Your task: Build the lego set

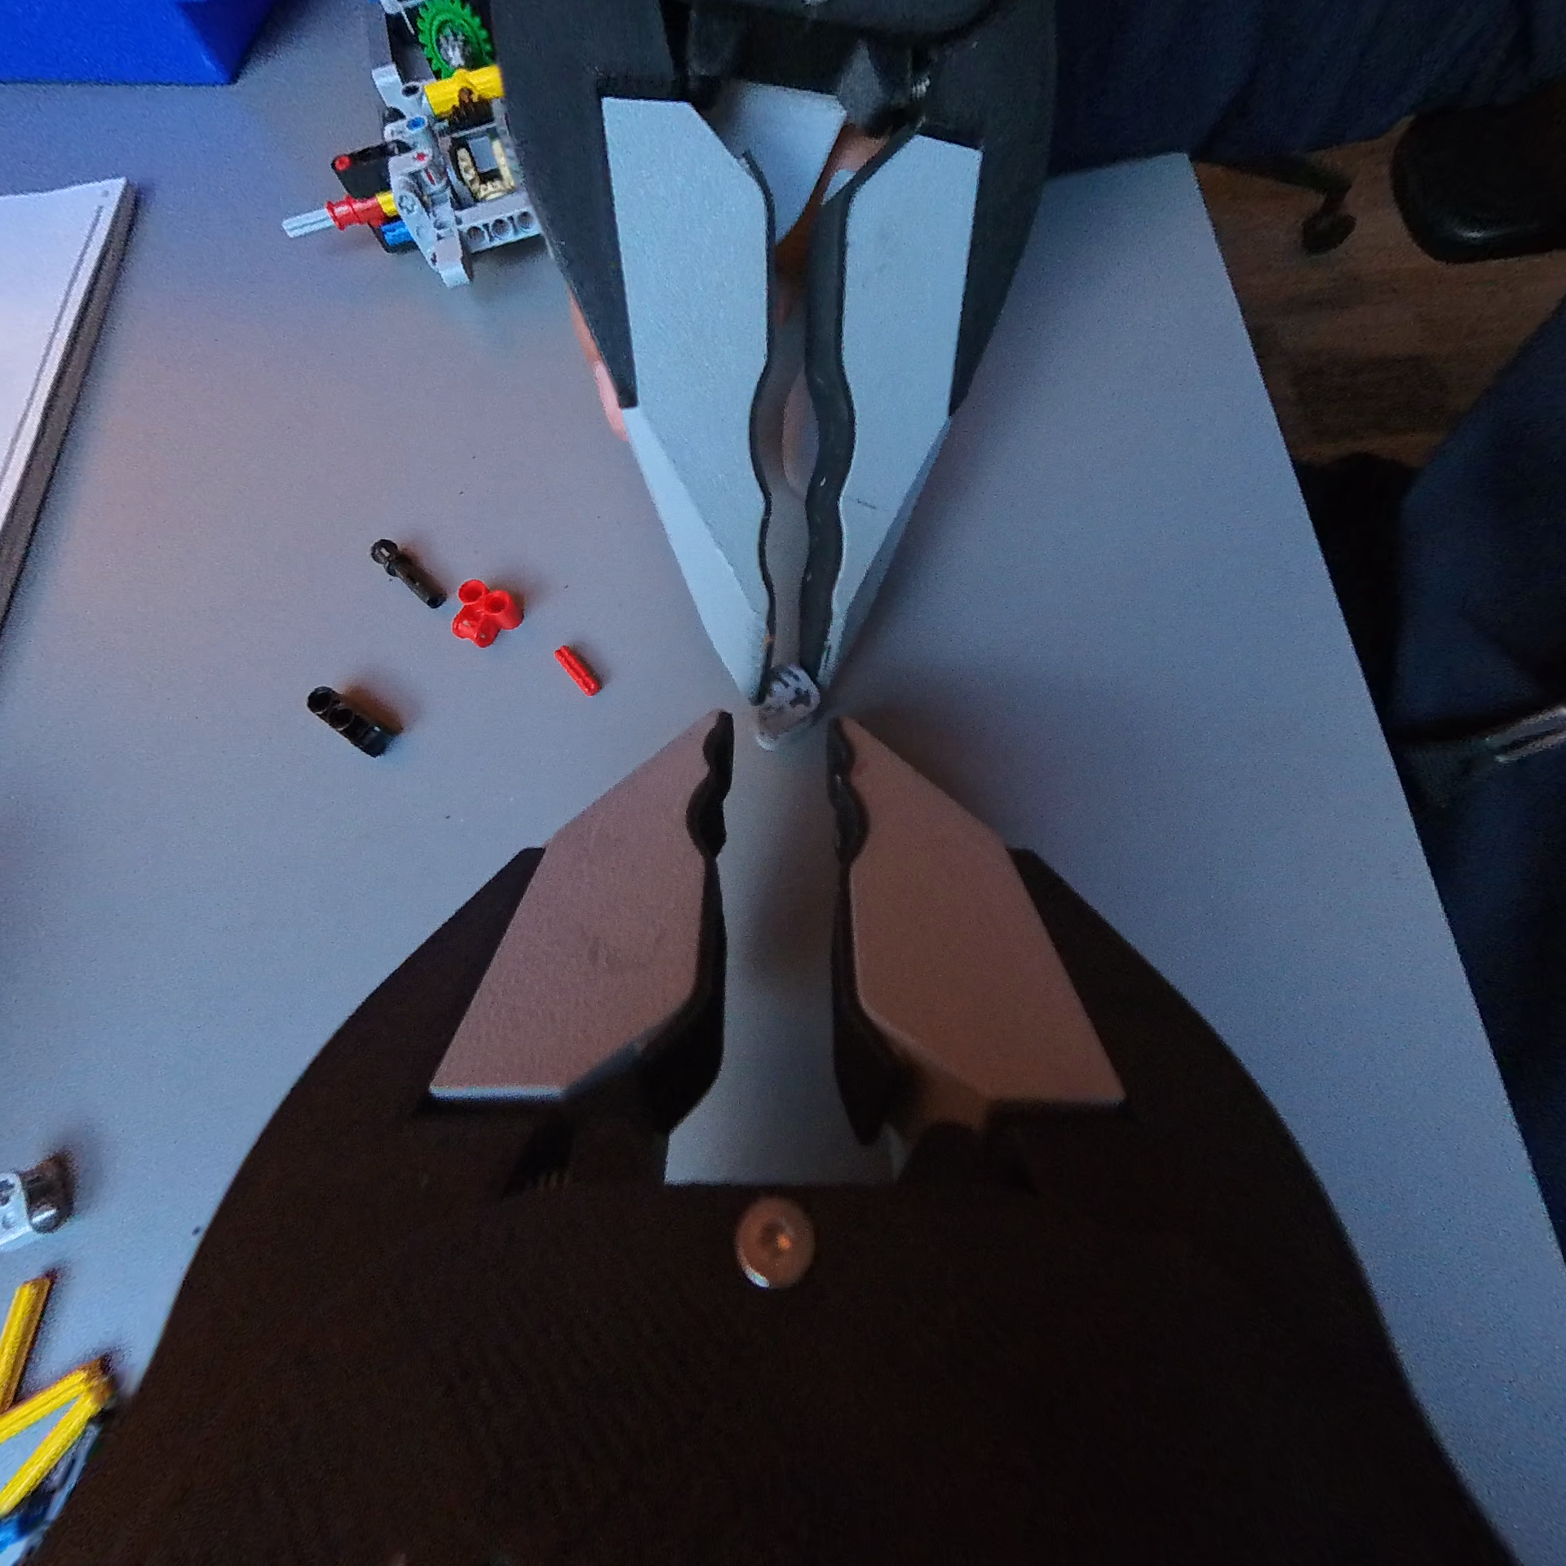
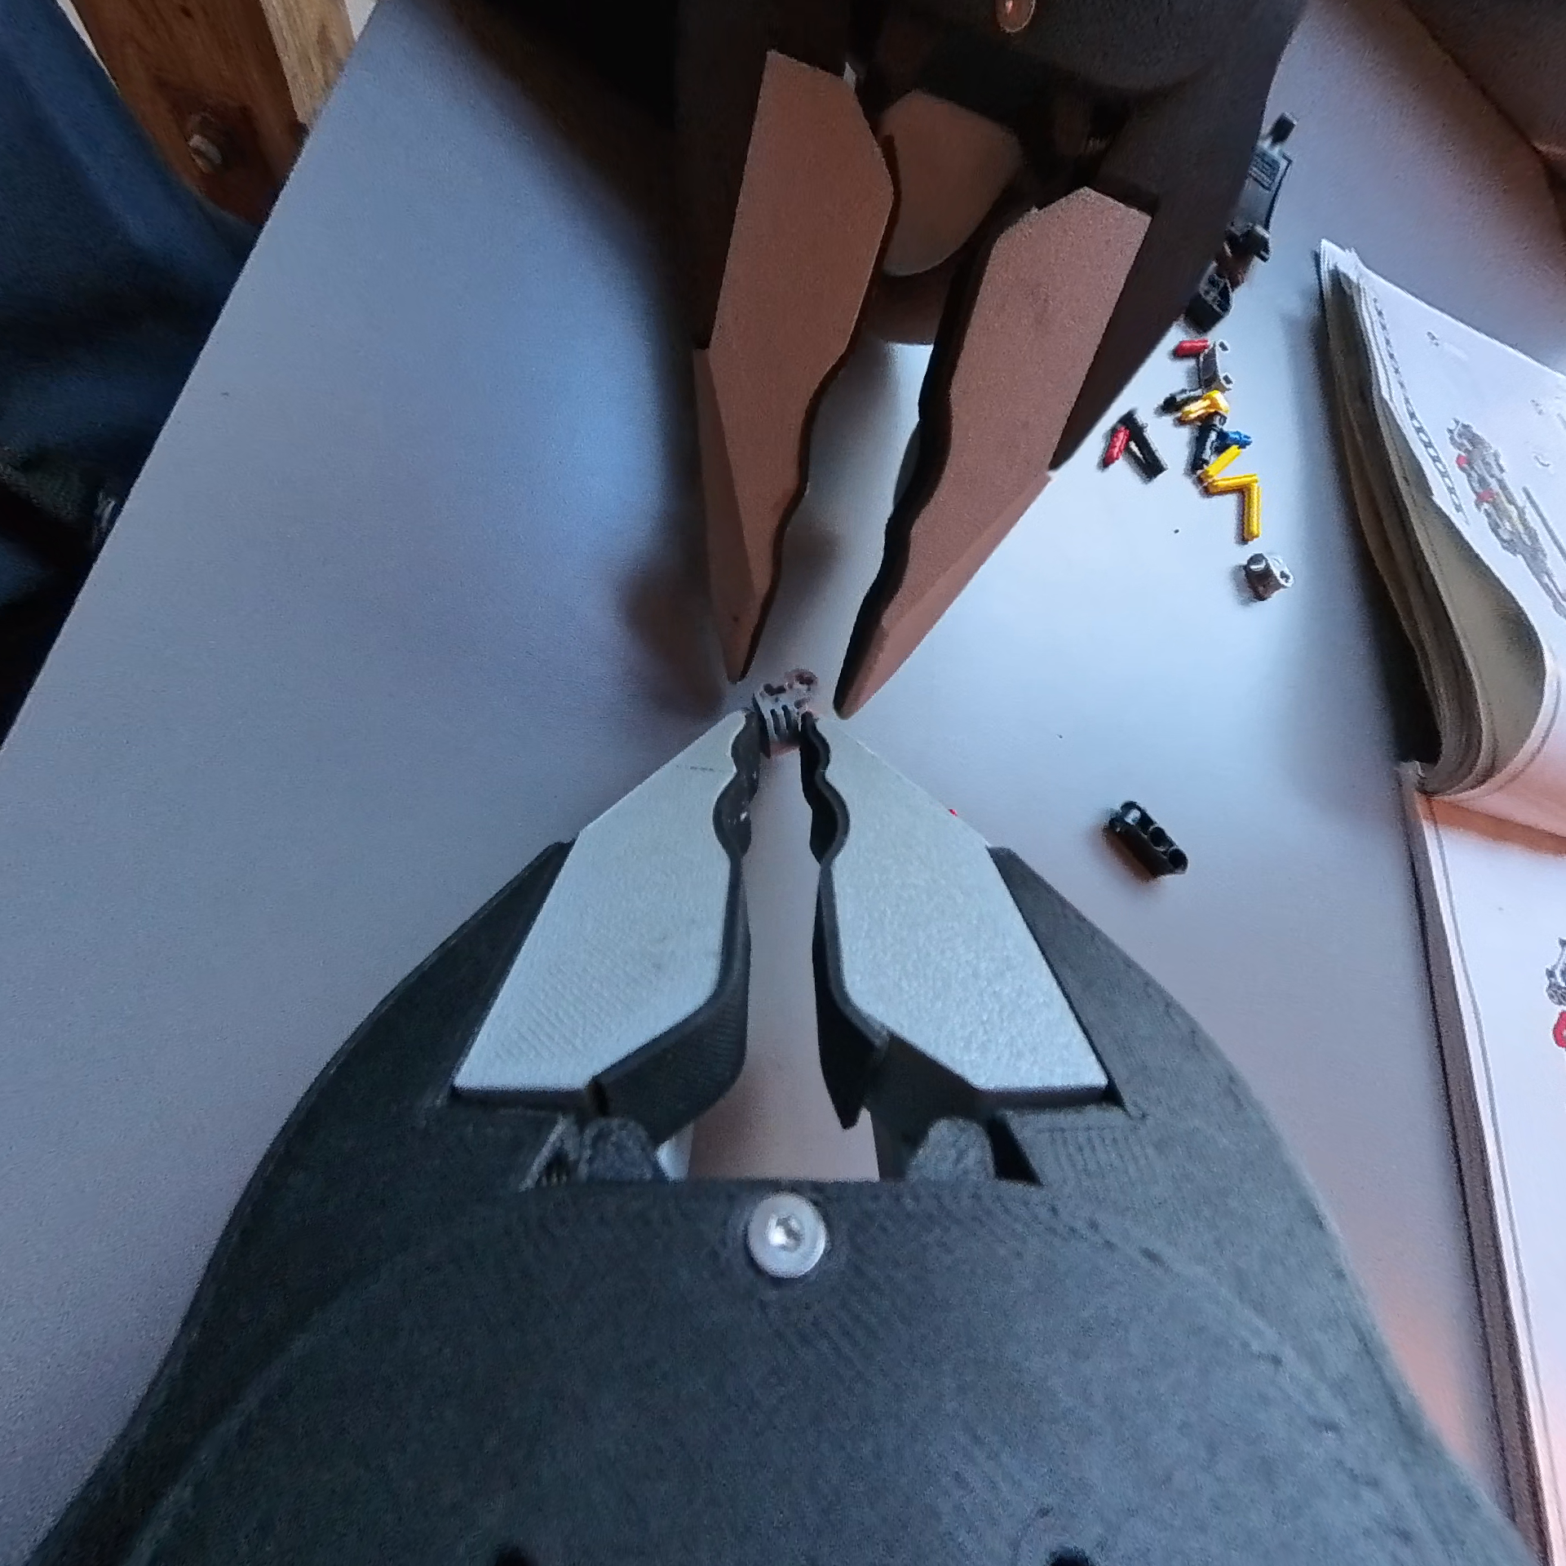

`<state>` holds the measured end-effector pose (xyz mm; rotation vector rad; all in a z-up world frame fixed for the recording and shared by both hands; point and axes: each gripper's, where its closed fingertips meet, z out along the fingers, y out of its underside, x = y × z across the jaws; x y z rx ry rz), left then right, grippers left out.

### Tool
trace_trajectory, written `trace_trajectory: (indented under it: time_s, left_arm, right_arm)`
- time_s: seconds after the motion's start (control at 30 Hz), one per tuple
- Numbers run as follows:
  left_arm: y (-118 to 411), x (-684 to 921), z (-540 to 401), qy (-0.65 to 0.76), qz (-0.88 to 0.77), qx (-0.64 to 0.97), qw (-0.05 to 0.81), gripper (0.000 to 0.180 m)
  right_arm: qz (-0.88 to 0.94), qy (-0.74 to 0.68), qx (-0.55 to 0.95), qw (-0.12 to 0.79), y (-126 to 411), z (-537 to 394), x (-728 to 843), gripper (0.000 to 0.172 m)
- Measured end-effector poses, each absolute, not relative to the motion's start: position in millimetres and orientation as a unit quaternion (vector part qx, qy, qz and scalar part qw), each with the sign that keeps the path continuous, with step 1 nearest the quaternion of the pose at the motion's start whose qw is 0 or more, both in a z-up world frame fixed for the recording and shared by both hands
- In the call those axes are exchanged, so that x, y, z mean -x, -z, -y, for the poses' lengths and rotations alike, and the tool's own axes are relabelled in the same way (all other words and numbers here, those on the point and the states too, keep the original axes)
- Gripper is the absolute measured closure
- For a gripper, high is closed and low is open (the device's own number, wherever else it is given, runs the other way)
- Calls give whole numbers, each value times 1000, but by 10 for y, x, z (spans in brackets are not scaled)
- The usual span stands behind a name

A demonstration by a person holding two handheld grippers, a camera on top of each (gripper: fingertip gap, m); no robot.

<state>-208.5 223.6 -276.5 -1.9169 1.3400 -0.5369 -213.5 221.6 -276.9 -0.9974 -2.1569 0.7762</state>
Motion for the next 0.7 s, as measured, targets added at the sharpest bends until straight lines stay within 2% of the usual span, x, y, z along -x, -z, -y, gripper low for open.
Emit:
trace_trajectory:
  time_s: [0.1,0.3,0.7]
  left_arm:
    - [2762,2081,-2249,214,-515,748,360,159]
    - [2804,2058,-2226,194,-534,742,358,169]
    - [2844,2070,-2226,177,-535,747,353,168]
  right_arm:
    - [820,-297,377,310,2784,-2194,2136,166]
    - [818,-302,385,301,2795,-2197,2131,166]
    - [814,-304,387,309,2783,-2205,2156,165]
